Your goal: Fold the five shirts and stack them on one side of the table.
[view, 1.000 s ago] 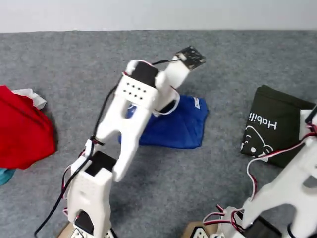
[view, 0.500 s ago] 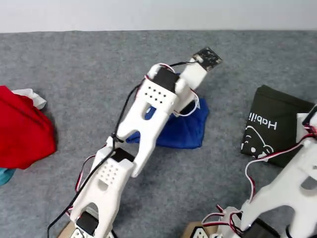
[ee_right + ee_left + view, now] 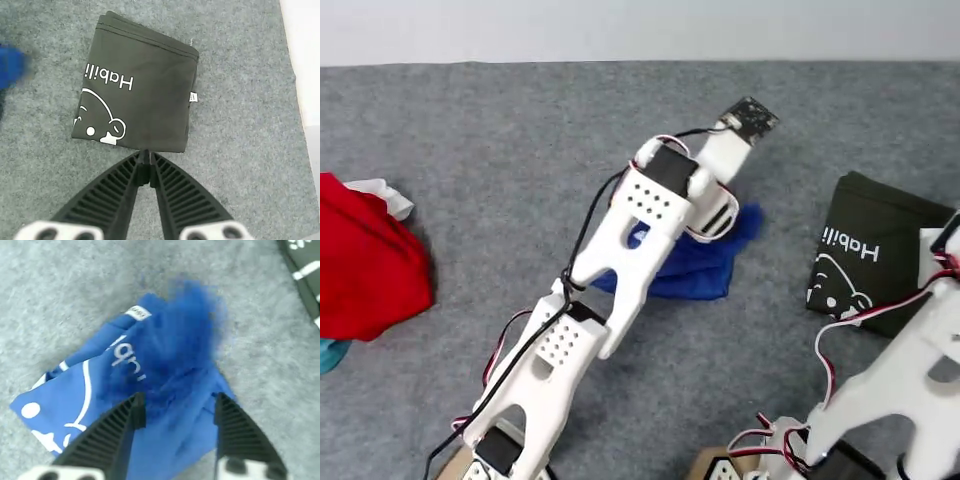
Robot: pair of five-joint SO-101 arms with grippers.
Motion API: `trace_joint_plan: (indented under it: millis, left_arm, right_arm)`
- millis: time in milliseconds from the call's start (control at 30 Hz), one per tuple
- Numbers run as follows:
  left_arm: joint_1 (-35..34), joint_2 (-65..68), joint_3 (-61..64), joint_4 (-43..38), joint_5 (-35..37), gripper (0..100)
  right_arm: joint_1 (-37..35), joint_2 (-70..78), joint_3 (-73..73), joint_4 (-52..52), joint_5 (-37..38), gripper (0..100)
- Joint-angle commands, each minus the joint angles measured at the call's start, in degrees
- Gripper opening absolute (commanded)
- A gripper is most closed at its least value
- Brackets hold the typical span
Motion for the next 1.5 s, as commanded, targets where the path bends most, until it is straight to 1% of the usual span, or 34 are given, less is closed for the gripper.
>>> trace_joint_plan:
  millis: [0, 200, 333, 400, 467, 633, 800, 900, 1033, 1267, 1333, 1467]
  left_arm:
    - [-1.8, -5.9, -1.8, 1.6, 0.2, 25]
    - [-6.9, -11.7, -1.4, 1.6, -0.4, 23]
    - [-10.2, -11.0, 3.6, 1.4, -5.2, 11]
    - [-10.6, -9.6, 6.8, 1.4, -7.5, 5]
    - [-10.6, -7.6, 9.0, 1.4, -9.5, 0]
    - [-10.5, -1.1, 9.6, 1.3, -10.4, 1]
    - [-7.9, 4.6, 9.7, 1.5, -10.4, 1]
    - [-6.4, 3.7, 10.0, 1.6, -10.2, 1]
    - [-2.5, -2.3, 15.1, 1.7, -10.0, 1]
    - [8.4, -16.7, 37.0, 1.4, -10.4, 1]
    - [10.1, -20.5, 40.5, 1.4, -10.4, 1]
    - [11.2, -26.5, 43.8, 1.4, -10.1, 1]
  right_arm:
    - [-0.4, -1.6, -0.3, 2.2, -0.2, 1.0]
    - [-0.4, -1.6, -0.3, 2.2, -0.2, 1.0]
    - [-0.4, -1.7, 0.4, 2.2, -0.2, 1.0]
    - [-0.4, -1.7, 2.3, 2.2, -0.2, 1.0]
    - [-0.4, -1.7, 4.0, 2.2, -0.2, 1.0]
    - [-0.5, -1.8, 4.7, 2.2, -0.3, 1.0]
    - [-0.4, -1.8, 4.7, 2.2, -0.2, 1.0]
    - [-0.4, -3.0, 4.7, 2.1, -0.2, 1.0]
    - [-0.5, -4.6, 4.8, 2.1, -0.1, 1.0]
    - [-0.5, -5.1, 4.8, 2.0, -0.1, 1.0]
    - [-0.5, -5.1, 4.8, 2.0, -0.1, 1.0]
    - [-0.5, -5.1, 4.8, 2.0, -0.1, 1.0]
